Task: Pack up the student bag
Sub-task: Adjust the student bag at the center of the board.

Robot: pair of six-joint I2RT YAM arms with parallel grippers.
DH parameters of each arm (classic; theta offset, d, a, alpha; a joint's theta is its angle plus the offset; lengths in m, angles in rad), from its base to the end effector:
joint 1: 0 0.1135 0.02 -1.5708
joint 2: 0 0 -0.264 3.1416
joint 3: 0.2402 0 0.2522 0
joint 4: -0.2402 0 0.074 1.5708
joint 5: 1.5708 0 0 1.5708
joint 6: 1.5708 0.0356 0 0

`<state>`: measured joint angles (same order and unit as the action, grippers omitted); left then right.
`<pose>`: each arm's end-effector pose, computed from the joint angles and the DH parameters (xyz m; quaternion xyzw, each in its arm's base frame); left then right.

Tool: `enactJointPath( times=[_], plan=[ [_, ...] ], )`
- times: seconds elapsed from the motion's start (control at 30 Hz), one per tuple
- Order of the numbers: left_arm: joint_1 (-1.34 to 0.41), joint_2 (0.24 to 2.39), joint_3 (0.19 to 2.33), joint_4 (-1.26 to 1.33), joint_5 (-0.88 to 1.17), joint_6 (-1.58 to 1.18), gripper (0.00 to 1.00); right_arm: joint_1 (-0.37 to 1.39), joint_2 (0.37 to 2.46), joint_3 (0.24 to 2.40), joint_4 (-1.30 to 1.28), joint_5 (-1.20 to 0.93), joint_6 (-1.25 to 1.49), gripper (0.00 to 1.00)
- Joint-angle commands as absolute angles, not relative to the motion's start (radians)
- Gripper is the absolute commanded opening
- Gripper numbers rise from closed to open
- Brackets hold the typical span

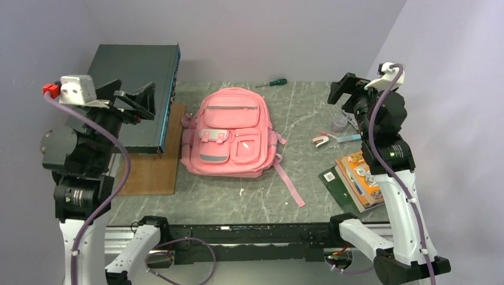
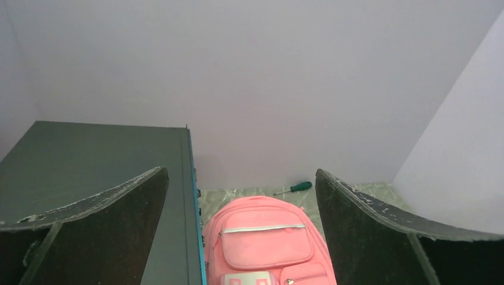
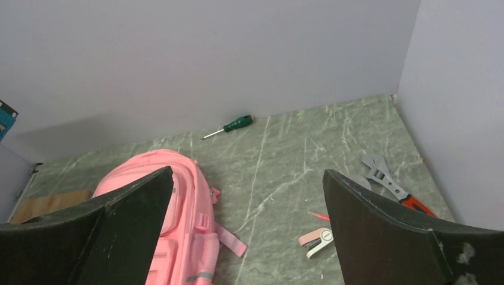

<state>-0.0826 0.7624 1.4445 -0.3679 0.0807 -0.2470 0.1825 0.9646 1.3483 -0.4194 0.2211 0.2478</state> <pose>0.0850 -0.0099 0.5307 -0.0157 0.5880 -0.1560 0.7935 0.1813 0.0255 0.4739 0.0999 0.7123 0.0698 0.6912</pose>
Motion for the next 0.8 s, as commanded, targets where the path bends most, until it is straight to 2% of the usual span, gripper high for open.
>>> enactJointPath(
  times=[0.0, 0.2, 0.47, 0.6, 0.77],
  plan=[
    [-0.079, 0.83, 1.429, -0.35, 0.169, -0.219, 0.99, 0.196, 1.024, 1.357, -0.401, 0.227, 0.285, 1.0],
    [-0.114, 0.872, 1.395, -0.341, 0.214, -0.191, 0.99, 0.195, 1.056, 1.245, -0.266, 0.073, 0.352, 1.0],
    [-0.21, 0.932, 1.353, -0.318, 0.327, -0.171, 0.99, 0.196, 1.305, 1.272, -0.225, -0.154, 0.415, 1.0],
    [-0.268, 0.963, 1.326, -0.308, 0.429, -0.169, 0.99, 0.197, 1.487, 1.307, -0.147, -0.267, 0.456, 1.0],
    [-0.351, 0.983, 1.262, -0.293, 0.488, -0.158, 0.99, 0.198, 1.769, 1.492, -0.146, -0.416, 0.455, 1.0]
  ],
)
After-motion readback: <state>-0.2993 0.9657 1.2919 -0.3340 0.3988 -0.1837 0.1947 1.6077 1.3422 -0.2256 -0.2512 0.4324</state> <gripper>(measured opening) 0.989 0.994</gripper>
